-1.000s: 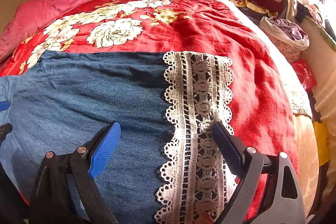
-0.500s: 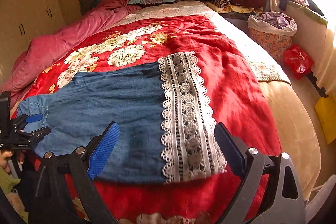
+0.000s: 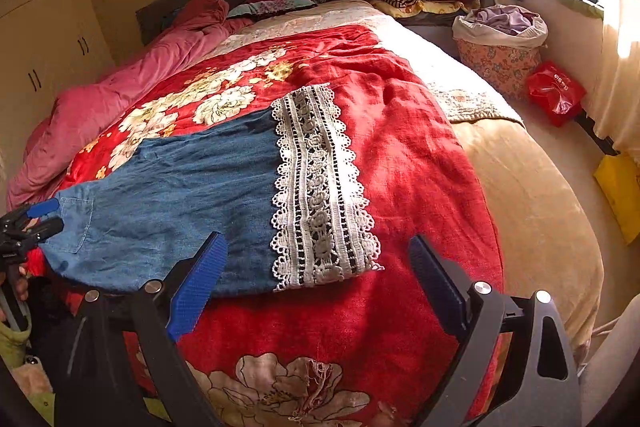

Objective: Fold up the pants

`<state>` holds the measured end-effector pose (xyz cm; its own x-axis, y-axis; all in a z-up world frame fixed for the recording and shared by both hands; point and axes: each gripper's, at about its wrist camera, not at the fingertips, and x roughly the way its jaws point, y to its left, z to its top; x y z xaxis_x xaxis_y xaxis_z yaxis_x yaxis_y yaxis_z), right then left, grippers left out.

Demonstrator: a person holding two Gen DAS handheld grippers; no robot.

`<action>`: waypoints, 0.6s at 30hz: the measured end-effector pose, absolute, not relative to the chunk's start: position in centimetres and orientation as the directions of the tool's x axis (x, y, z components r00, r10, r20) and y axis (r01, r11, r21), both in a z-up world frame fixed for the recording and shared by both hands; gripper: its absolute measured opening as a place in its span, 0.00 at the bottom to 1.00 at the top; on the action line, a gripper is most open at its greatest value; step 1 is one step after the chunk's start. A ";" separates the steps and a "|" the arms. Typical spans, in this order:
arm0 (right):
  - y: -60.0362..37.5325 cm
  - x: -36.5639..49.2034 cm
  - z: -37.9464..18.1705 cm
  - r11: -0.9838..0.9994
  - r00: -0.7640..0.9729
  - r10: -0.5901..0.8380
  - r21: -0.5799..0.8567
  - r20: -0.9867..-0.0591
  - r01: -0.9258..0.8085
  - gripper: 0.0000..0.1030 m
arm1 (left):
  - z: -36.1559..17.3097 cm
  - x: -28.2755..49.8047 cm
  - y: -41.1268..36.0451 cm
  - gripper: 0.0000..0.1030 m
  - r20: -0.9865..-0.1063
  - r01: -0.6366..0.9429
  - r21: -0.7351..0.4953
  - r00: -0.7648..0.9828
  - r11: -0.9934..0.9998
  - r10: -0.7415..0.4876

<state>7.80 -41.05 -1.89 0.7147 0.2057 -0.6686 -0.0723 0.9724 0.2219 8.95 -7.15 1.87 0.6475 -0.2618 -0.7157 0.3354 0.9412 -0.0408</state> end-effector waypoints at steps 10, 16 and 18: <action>-40.9 9.5 -3.5 0.959 0.686 0.242 0.277 -0.686 -0.062 0.89 | 2.6 14.8 -13.7 0.88 -0.761 0.444 -0.069 0.555 0.893 -0.335; -41.2 10.2 -4.5 0.943 0.680 0.266 0.329 -0.683 -0.038 0.89 | 2.8 18.1 -18.9 0.88 -0.771 0.522 0.026 0.554 0.853 -0.315; -41.2 10.3 -4.6 0.938 0.682 0.280 0.345 -0.675 -0.043 0.89 | 2.7 19.6 -20.5 0.88 -0.774 0.548 0.021 0.538 0.836 -0.333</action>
